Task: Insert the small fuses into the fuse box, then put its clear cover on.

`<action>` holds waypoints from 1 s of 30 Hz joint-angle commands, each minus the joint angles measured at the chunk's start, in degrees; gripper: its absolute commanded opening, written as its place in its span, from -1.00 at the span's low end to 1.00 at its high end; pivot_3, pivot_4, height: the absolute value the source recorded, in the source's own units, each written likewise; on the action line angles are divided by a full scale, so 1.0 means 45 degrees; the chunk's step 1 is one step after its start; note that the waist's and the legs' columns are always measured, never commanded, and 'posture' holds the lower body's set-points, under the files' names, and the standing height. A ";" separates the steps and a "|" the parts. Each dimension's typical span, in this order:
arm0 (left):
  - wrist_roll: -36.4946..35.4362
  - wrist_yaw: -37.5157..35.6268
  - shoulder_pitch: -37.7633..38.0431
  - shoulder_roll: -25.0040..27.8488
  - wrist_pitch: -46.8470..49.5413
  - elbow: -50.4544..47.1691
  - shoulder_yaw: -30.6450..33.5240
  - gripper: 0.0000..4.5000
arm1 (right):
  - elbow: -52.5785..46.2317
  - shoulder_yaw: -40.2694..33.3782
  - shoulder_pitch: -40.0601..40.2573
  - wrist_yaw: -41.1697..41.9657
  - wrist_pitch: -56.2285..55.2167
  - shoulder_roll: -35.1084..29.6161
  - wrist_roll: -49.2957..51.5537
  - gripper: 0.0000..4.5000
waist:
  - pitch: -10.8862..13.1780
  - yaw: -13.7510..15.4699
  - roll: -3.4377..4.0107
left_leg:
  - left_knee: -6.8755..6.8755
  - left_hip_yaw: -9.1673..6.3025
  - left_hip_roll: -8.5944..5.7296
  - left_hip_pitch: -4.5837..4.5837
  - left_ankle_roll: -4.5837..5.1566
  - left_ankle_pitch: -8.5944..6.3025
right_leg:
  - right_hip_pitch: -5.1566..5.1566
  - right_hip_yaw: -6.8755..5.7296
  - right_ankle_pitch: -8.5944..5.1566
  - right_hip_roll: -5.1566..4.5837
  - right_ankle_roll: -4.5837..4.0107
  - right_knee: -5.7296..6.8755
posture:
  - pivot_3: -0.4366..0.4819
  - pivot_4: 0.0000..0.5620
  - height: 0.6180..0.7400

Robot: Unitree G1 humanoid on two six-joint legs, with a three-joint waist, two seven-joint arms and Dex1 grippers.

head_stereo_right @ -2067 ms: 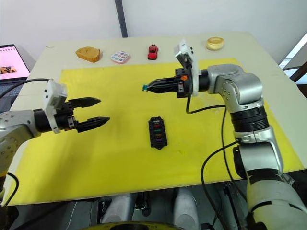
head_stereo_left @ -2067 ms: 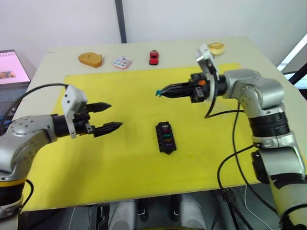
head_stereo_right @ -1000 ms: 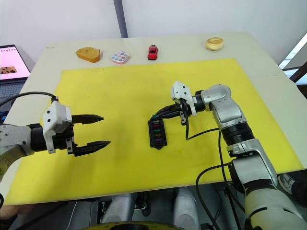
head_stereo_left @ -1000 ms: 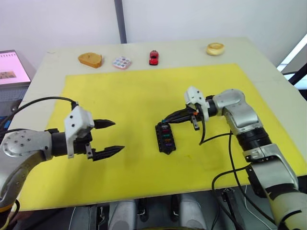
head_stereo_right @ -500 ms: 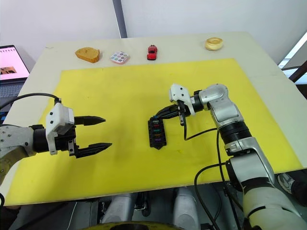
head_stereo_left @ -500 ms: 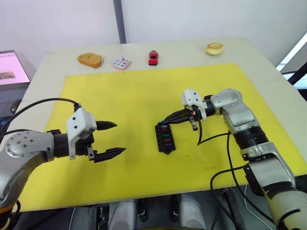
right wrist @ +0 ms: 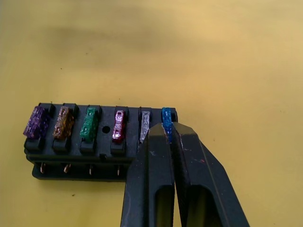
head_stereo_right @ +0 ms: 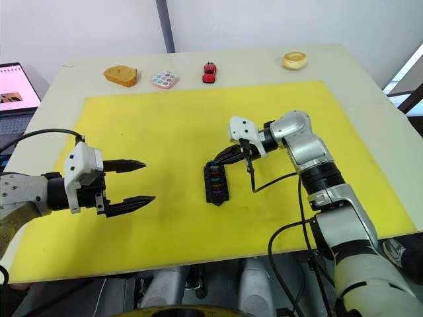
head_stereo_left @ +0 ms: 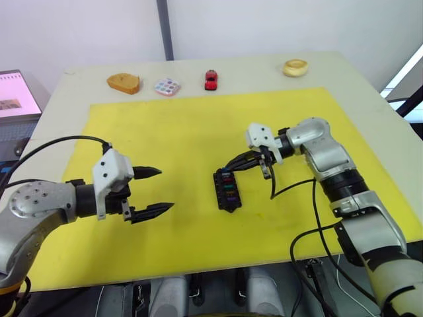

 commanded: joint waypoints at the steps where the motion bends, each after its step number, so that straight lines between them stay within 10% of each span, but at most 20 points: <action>1: 0.0039 0.0040 0.0011 -0.0065 -0.0261 -0.0294 0.0020 0.99 | 0.0241 0.0299 -0.0236 0.0205 -0.0153 -0.0201 -0.0463 -1.00 | 0.0000 0.0000 0.0000 | -0.0001 0.0001 0.0000 0.0007 0.0000 0.0000 | 0.0005 0.0000 0.0000 0.0000 0.0000 0.0000 | -0.05 -0.47 1.00; 30: 0.0526 0.0303 0.0298 -0.0754 -0.0638 -0.0094 -0.0306 0.99 | -0.2341 0.1361 -0.1227 0.0076 0.3198 -0.0615 -0.1620 -1.00 | 0.0000 0.0032 0.0001 | -0.0036 0.0006 0.0001 0.0151 -0.0008 -0.0006 | 0.0043 0.0012 -0.0038 -0.0022 -0.0063 -0.0006 | -0.05 -0.47 1.00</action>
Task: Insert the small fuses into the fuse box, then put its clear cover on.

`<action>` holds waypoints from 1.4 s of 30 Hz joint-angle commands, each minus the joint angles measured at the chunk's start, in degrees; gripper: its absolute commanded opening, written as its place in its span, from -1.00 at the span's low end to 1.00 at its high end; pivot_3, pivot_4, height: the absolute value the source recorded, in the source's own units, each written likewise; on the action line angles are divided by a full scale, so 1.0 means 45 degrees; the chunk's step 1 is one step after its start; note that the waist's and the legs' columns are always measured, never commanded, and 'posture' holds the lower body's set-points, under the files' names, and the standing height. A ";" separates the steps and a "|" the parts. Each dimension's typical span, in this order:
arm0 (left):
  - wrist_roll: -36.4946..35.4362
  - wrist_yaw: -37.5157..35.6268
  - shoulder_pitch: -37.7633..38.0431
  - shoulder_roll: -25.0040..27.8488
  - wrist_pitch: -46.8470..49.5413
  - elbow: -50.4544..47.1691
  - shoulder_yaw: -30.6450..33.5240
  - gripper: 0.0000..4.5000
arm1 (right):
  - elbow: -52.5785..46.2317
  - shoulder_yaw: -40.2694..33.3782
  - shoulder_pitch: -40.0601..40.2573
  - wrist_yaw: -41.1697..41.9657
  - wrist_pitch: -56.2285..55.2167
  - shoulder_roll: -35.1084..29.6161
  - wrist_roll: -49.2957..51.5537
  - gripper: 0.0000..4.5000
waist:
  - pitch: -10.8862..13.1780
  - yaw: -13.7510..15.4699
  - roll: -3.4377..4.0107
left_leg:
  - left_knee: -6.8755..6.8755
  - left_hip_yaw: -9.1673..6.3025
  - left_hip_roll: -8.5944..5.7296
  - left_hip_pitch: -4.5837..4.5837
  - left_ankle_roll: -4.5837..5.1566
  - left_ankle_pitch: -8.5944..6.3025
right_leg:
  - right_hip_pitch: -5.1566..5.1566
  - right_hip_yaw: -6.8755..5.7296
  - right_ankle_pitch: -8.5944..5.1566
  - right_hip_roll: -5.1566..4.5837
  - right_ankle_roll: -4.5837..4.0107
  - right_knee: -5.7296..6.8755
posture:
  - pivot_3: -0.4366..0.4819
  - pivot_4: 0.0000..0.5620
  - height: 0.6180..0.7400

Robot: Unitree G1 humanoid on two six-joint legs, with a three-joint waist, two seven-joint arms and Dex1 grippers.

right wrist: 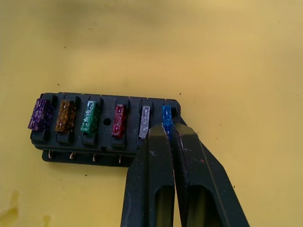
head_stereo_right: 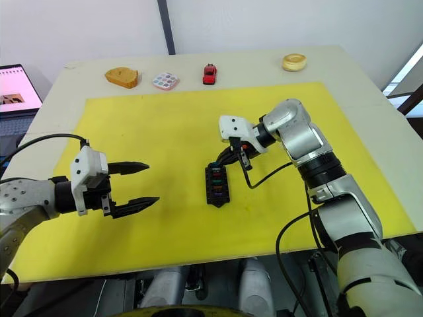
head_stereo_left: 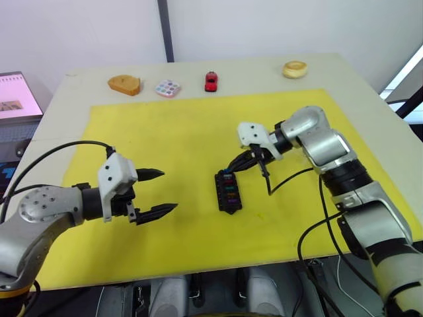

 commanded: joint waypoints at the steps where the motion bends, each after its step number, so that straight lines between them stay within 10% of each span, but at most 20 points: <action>1: 0.0065 0.0082 0.0078 -0.0099 -0.0268 -0.0139 0.0055 0.99 | -0.0641 0.0192 -0.0340 -0.0282 0.0235 -0.0171 -0.0420 -1.00 | 0.0000 -0.0002 0.0000 | 0.0000 0.0000 0.0000 0.0000 0.0000 0.0000 | -0.0001 0.0000 0.0000 0.0000 0.0000 0.0000 | -0.05 -0.47 1.00; 42: 0.0490 0.0163 0.0306 -0.0426 -0.0530 0.0099 -0.0042 0.99 | -0.4058 0.0966 -0.1129 -0.0724 0.3946 -0.1102 -0.0190 -1.00 | 0.0000 0.0037 0.0000 | -0.0002 0.0011 0.0004 -0.0047 0.0002 -0.0001 | -0.0061 -0.0003 0.0003 -0.0017 -0.0003 0.0006 | -0.05 -0.47 1.00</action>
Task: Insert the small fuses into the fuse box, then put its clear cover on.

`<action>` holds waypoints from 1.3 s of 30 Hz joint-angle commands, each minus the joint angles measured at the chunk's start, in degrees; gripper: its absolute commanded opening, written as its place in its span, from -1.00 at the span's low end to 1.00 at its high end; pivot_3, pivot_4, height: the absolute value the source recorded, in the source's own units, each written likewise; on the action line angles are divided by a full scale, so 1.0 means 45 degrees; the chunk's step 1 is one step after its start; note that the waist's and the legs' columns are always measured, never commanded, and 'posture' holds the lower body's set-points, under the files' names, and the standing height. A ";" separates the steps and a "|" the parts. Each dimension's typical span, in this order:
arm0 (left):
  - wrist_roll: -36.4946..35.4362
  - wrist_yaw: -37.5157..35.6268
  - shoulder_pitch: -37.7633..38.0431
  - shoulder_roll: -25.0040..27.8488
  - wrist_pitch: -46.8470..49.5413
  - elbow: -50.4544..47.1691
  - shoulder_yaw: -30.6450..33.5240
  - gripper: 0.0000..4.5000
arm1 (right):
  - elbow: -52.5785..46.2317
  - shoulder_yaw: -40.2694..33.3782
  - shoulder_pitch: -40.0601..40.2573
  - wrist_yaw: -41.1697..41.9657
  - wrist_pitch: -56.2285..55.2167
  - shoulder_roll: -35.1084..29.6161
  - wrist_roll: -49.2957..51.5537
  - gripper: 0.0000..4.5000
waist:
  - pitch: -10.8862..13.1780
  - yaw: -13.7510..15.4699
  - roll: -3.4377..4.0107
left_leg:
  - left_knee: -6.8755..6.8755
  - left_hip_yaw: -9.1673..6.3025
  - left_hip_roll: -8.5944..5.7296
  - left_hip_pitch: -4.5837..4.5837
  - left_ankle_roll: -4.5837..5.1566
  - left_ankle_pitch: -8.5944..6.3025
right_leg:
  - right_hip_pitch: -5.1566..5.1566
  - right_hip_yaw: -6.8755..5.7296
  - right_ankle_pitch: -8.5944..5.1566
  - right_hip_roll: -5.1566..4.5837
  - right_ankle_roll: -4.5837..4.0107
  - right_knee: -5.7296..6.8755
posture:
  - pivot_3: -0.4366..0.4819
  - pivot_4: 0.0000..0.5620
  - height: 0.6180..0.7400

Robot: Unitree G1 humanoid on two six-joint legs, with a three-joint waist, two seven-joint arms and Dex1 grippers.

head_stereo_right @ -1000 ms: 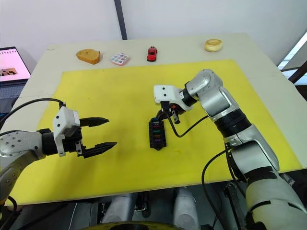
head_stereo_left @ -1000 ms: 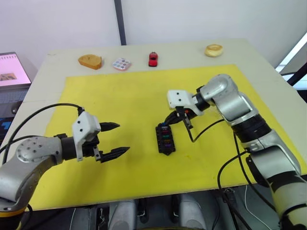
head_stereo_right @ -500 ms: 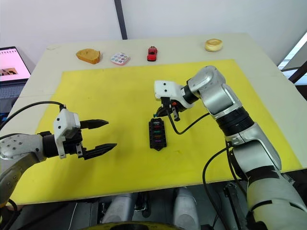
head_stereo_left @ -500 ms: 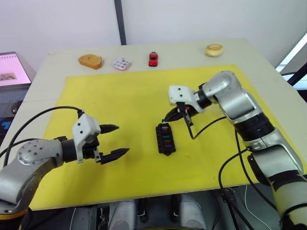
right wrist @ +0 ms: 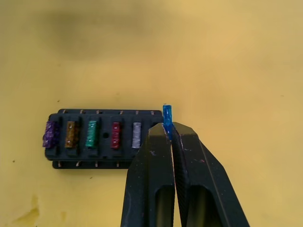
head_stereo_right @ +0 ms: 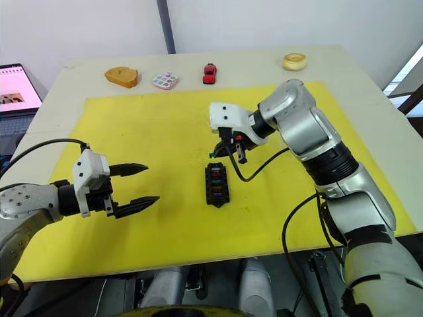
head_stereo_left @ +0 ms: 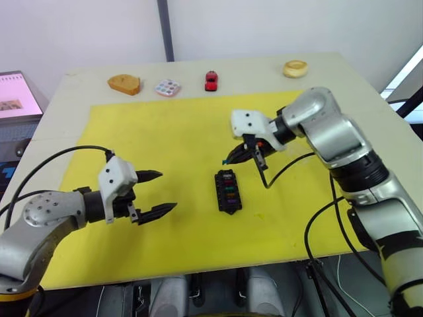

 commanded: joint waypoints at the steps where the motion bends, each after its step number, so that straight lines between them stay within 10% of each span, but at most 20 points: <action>1: -0.0014 -0.0060 -0.0045 0.0054 -0.0228 -0.0145 0.0072 0.99 | -0.0438 0.0175 -0.0062 -0.0309 -0.0104 -0.0150 -0.0282 -1.00 | 0.0000 -0.0001 0.0000 | 0.0000 0.0000 0.0000 -0.0001 0.0000 0.0000 | -0.0002 0.0000 0.0000 0.0000 0.0000 0.0000 | -0.05 -0.47 1.00; 39: -0.0108 0.0172 0.0184 -0.0061 -0.0143 -0.0385 0.0090 0.99 | -0.0639 0.0653 -0.0299 -0.0505 0.0113 -0.0075 -0.0565 -1.00 | 0.0000 -0.0003 0.0000 | -0.0001 0.0007 0.0001 -0.0009 0.0000 0.0000 | -0.0013 0.0001 -0.0001 0.0000 -0.0001 0.0001 | -0.05 -0.47 1.00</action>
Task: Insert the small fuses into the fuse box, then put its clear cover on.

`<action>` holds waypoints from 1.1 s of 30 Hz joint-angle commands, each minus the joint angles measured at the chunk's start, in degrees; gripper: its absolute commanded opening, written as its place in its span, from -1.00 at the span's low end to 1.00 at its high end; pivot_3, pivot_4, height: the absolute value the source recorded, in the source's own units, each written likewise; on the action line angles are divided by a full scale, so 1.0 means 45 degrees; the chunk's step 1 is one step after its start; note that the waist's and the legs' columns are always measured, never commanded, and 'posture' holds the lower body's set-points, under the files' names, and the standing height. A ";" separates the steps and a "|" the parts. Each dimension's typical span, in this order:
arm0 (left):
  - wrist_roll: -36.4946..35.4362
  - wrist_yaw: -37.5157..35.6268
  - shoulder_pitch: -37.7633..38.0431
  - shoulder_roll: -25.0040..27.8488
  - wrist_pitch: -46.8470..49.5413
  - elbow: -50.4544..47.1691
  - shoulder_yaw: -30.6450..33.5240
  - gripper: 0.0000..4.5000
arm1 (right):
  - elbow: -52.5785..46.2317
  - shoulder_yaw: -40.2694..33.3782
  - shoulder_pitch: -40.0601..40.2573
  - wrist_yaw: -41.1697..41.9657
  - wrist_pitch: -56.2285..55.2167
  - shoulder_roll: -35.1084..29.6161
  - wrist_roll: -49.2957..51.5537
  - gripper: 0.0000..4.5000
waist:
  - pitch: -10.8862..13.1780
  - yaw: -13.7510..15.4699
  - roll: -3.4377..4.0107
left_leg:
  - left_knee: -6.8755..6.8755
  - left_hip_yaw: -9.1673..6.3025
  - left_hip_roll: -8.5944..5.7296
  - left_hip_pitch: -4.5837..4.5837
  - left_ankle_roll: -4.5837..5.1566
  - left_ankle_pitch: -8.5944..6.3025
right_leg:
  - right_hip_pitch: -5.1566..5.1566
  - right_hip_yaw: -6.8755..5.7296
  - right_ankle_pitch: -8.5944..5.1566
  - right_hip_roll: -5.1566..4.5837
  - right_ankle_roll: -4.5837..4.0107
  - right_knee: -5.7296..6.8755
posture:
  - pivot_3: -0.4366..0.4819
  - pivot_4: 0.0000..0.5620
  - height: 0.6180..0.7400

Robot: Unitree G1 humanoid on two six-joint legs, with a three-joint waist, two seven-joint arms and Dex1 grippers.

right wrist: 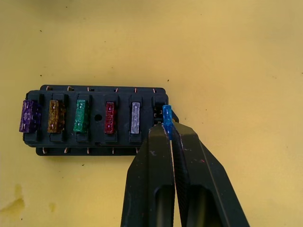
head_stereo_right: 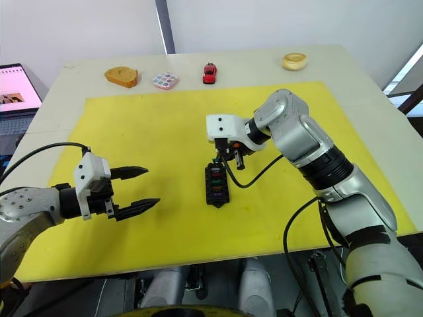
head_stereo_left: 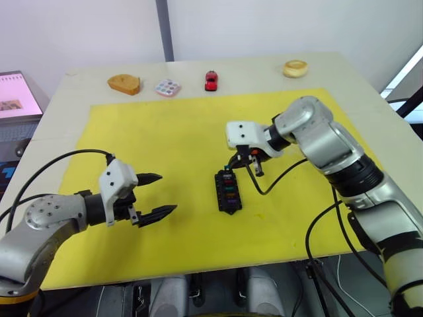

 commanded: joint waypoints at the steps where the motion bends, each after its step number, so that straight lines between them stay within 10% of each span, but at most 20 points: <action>1: -0.0189 0.0013 -0.0143 0.0033 -0.0118 -0.0367 0.0160 0.99 | -0.0456 -0.0267 -0.0481 0.0045 -0.0005 0.0013 0.0134 -1.00 | 0.0000 0.0000 0.0000 | 0.0000 -0.0001 0.0000 0.0000 0.0000 0.0000 | 0.0000 0.0000 0.0000 0.0000 0.0000 0.0000 | -0.05 -0.47 1.00; 33: -0.0751 0.0316 -0.0519 0.0042 0.0292 -0.0731 0.0277 0.99 | -0.0126 0.0188 -0.0182 -0.0165 0.0096 0.0069 0.0211 -1.00 | 0.0000 -0.0007 0.0000 | -0.0001 0.0002 0.0000 -0.0005 0.0000 0.0000 | -0.0004 0.0000 0.0001 0.0002 0.0001 0.0000 | -0.05 -0.47 1.00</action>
